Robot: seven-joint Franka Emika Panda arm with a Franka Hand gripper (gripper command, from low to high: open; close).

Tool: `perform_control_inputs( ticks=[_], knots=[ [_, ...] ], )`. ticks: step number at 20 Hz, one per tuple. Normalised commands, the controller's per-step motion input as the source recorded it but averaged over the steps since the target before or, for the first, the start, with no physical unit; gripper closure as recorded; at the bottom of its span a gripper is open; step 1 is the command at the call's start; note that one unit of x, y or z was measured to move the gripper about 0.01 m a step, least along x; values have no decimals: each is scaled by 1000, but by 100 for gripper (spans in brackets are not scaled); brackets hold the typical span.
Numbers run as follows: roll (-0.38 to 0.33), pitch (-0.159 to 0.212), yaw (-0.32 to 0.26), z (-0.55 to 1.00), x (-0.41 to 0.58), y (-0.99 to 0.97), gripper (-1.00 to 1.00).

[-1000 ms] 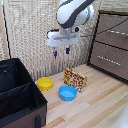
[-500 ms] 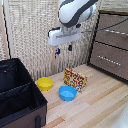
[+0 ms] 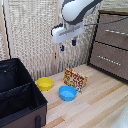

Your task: Locate and clasp the grip of the topmost drawer. Steadily and circumspectly yank the drawer open. Discover and seize the nutrition bar using your clamp. Deposit the nutrition bar in the accessible drawer. Unclench the nutrition bar.

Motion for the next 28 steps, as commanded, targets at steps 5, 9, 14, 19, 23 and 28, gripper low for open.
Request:
perform_control_inputs(
  ticks=[5,9,14,19,23,28],
  knots=[
    [-347,0,101,75,0,-151,-100],
    [-354,0,98,61,0,-138,-100],
    [-361,0,82,62,3,-119,-100],
    [-366,0,63,62,45,-109,-100],
    [-371,0,63,42,39,-119,-100],
    [-374,0,55,32,64,-122,-100]
  ],
)
